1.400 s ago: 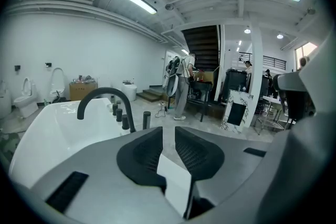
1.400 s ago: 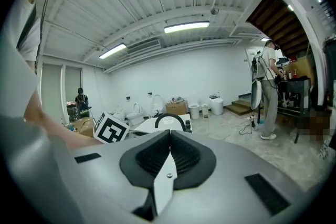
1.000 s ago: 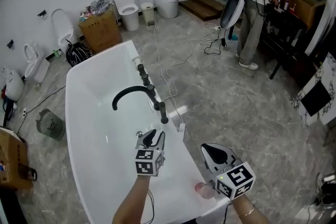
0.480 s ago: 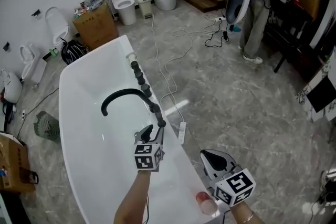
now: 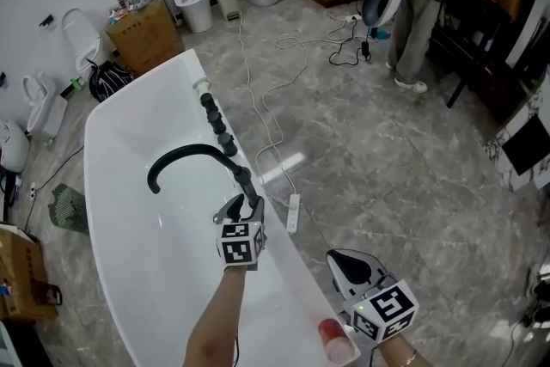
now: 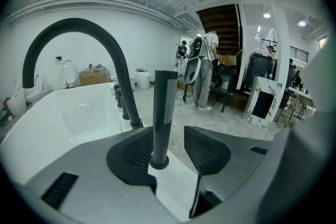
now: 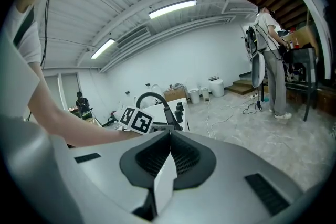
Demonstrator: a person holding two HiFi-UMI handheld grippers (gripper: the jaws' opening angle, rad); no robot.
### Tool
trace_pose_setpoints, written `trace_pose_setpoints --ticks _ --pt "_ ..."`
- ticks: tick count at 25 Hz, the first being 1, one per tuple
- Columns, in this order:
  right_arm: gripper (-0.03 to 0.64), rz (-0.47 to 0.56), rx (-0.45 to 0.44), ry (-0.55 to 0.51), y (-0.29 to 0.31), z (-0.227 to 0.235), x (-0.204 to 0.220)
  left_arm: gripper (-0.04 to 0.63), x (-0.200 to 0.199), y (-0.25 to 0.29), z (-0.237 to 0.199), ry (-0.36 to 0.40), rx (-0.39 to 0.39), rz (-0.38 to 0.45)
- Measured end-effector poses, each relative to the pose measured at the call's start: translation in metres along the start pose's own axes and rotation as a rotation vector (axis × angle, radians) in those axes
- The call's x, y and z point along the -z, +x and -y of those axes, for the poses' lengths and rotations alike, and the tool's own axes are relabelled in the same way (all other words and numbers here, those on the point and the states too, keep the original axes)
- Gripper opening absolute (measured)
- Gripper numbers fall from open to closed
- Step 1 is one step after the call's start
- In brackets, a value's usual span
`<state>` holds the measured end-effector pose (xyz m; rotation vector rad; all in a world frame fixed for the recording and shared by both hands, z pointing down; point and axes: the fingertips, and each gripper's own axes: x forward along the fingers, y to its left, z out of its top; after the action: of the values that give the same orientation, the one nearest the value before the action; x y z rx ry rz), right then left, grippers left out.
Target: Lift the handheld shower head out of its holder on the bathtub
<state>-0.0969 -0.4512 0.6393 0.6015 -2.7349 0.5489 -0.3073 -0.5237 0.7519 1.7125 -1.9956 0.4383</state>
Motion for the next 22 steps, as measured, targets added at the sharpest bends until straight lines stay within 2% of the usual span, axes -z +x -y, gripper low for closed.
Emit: trace_pose_setpoints --ticks 8,17,19,22 --pt "0.006 -0.029 0.012 0.018 0.006 0.021 0.020 0.201 0.009 0.045 -0.005 0.023 -0.014 -0.036" --pt "0.006 -0.017 0.037 0.085 -0.006 0.033 0.023 0.171 0.010 0.058 -0.005 0.022 -0.066 -0.064" --pt "0.006 -0.018 0.039 0.084 -0.008 0.031 0.021 0.147 0.009 0.056 -0.007 0.031 -0.076 -0.071" --pt "0.006 -0.026 0.038 0.072 -0.015 0.026 0.019 0.147 0.007 0.052 -0.004 0.045 -0.073 -0.085"
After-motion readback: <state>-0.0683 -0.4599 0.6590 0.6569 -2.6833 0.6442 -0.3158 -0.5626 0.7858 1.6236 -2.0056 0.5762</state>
